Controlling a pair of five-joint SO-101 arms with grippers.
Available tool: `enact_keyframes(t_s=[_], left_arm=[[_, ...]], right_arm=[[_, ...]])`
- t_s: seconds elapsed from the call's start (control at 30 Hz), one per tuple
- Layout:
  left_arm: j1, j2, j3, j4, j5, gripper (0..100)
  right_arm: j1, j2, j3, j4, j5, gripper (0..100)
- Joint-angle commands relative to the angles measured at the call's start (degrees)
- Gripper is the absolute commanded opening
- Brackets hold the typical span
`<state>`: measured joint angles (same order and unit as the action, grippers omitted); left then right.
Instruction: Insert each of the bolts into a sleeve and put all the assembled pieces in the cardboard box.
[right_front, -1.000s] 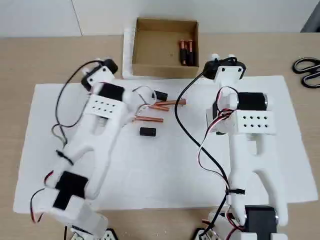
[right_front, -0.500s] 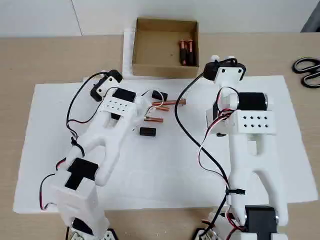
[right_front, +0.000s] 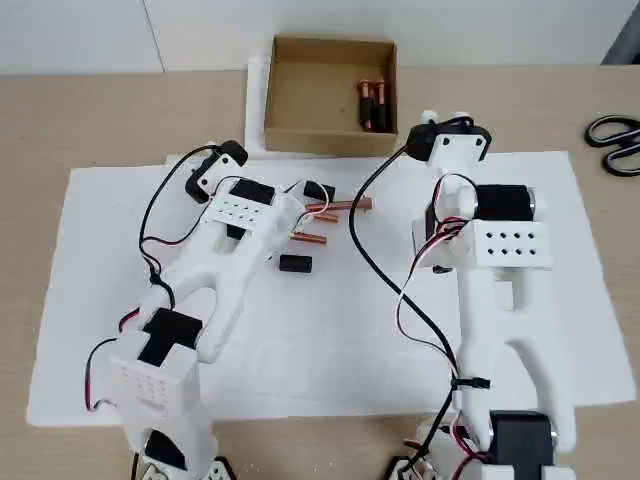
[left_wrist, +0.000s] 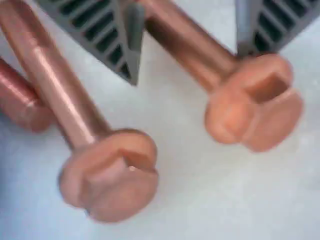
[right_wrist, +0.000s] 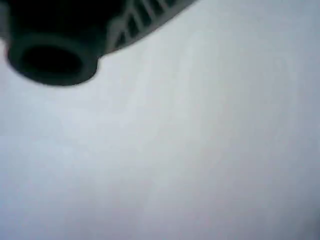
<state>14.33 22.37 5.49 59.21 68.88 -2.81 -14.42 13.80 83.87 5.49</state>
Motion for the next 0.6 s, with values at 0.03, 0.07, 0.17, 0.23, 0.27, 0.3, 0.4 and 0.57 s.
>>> enact_keyframes(t_s=[0.03, 0.07, 0.17, 0.23, 0.27, 0.3, 0.4, 0.57], left_arm=[[0.18, -0.35, -1.80, -0.62, 0.26, 8], [0.18, -0.35, -1.80, -0.62, 0.26, 5], [0.18, -0.35, -1.80, -0.70, 0.26, 1], [0.18, -0.35, -1.80, -0.70, 0.26, 1], [0.18, -0.35, -1.80, -0.70, 0.26, 1], [0.18, -0.35, -1.80, -0.70, 0.26, 1], [0.35, -0.35, -1.80, -0.70, 0.26, 1], [0.53, -0.97, -1.89, -1.41, 0.26, 1]], right_arm=[[0.40, -2.24, -2.99, 0.31, 0.35, 0.4], [0.40, -2.24, -2.99, 0.31, 0.35, 0.4], [0.40, -2.24, -2.99, 0.31, 0.35, 0.4], [0.40, -2.24, -2.99, 0.31, 0.35, 0.4], [0.40, -2.24, -2.99, 0.31, 0.35, 0.4], [0.40, -2.24, -2.99, 0.31, 0.35, 0.4], [0.31, -2.24, -2.99, 0.31, 0.35, 0.4], [0.31, -2.24, -2.99, 0.31, 0.35, 0.4]])
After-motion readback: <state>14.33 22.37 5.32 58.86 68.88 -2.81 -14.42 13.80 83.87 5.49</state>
